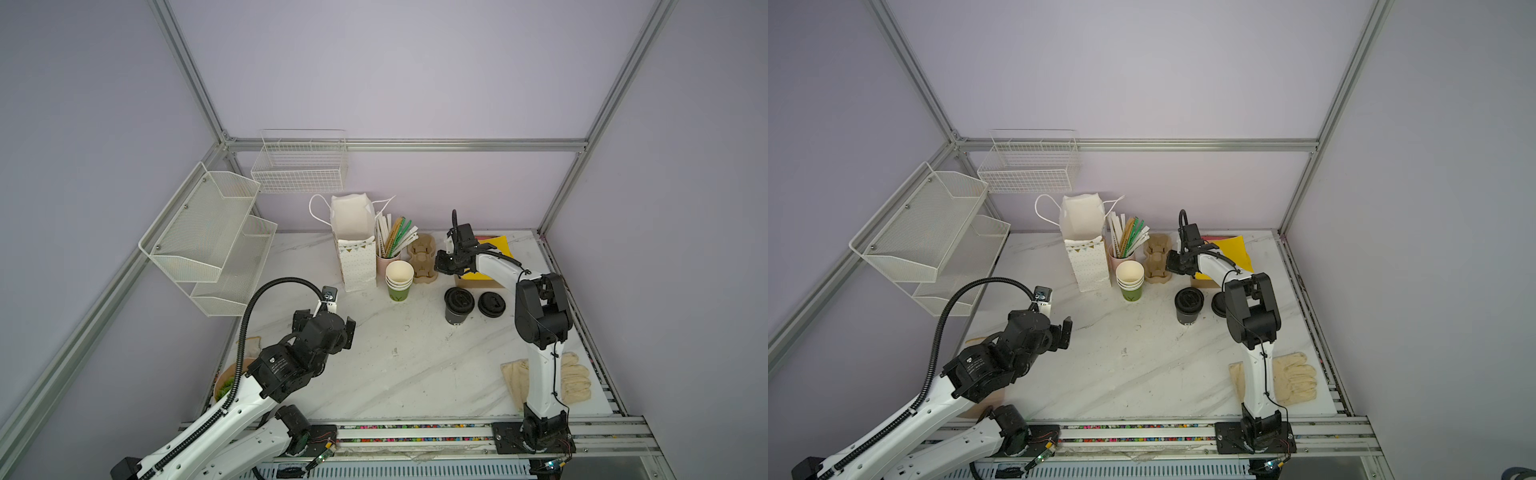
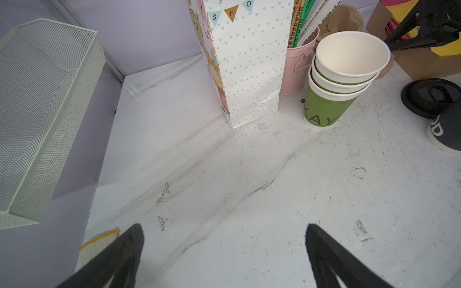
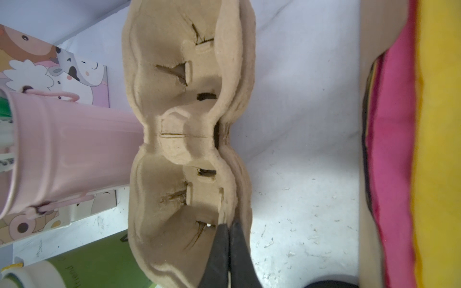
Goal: Pack the takeout coffee
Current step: 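Close the right gripper on the top cardboard carrier and lift it off the stack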
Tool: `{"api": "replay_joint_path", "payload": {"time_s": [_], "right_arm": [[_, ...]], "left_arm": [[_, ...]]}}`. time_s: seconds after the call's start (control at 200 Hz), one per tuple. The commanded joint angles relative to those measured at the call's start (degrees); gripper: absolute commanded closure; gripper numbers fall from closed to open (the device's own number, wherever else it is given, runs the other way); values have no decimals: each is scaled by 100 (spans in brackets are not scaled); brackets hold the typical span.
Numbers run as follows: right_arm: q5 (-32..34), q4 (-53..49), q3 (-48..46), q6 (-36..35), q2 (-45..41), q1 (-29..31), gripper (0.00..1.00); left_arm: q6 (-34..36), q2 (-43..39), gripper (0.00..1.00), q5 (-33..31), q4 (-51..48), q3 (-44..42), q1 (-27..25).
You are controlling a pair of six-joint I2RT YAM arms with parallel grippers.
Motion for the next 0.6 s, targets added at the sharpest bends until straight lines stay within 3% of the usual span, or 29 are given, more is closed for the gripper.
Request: {"api": "replay_joint_path", "payload": {"time_s": [0.0,0.34,0.595], "right_arm": [[-47,-50,37,44,-367,-62,100],[-151,-25,-69,56,-491,-201,100],[-754,229,-338,140,-520,-379,100]], "left_arm": [[92,-55,0,-27,242,-211,27],[93,-41,0,-1,254,-209,27],[89,-28,0,8,257,-220,29]]}}
